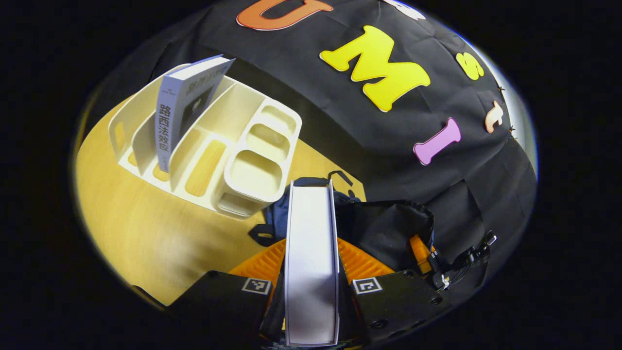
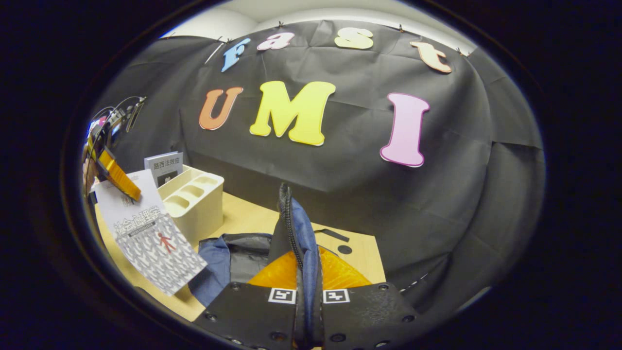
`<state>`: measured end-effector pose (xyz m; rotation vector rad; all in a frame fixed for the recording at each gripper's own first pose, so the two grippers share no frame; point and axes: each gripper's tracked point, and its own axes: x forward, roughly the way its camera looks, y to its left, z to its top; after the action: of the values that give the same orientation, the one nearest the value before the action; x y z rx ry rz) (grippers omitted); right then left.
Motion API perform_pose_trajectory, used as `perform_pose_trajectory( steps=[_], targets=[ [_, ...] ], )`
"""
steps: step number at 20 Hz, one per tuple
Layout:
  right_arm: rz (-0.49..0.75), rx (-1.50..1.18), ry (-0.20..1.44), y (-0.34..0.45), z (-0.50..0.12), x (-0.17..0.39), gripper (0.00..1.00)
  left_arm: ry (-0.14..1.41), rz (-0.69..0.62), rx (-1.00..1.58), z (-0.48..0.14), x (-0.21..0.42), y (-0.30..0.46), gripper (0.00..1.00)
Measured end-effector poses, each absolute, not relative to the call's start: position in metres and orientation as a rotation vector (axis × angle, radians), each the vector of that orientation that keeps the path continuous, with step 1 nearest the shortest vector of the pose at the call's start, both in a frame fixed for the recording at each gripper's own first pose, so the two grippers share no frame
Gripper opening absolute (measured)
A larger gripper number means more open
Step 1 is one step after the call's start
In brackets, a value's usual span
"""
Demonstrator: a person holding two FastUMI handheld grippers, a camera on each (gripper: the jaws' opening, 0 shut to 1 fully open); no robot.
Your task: Open the schoolbag, grab two books from the bookshelf and put them into the schoolbag.
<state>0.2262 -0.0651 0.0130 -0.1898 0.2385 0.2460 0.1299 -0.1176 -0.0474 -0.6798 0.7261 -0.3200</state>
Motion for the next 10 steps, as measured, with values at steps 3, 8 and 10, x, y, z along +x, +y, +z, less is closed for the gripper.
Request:
perform_pose_trajectory(
  steps=[3,8,10],
  targets=[
    [0.238,-0.177,0.255,-0.068,0.02,0.232,0.06,0.684,-0.344,-0.709,-0.053,0.15,-0.142,0.47],
    [0.229,-0.179,0.267,-0.067,0.029,0.238,0.06,0.674,-0.335,-0.77,-0.075,0.185,-0.179,0.47],
    [0.227,-0.192,0.269,-0.067,0.031,0.239,0.09,0.663,-0.309,-0.802,-0.085,0.198,-0.185,0.47]
  ],
)
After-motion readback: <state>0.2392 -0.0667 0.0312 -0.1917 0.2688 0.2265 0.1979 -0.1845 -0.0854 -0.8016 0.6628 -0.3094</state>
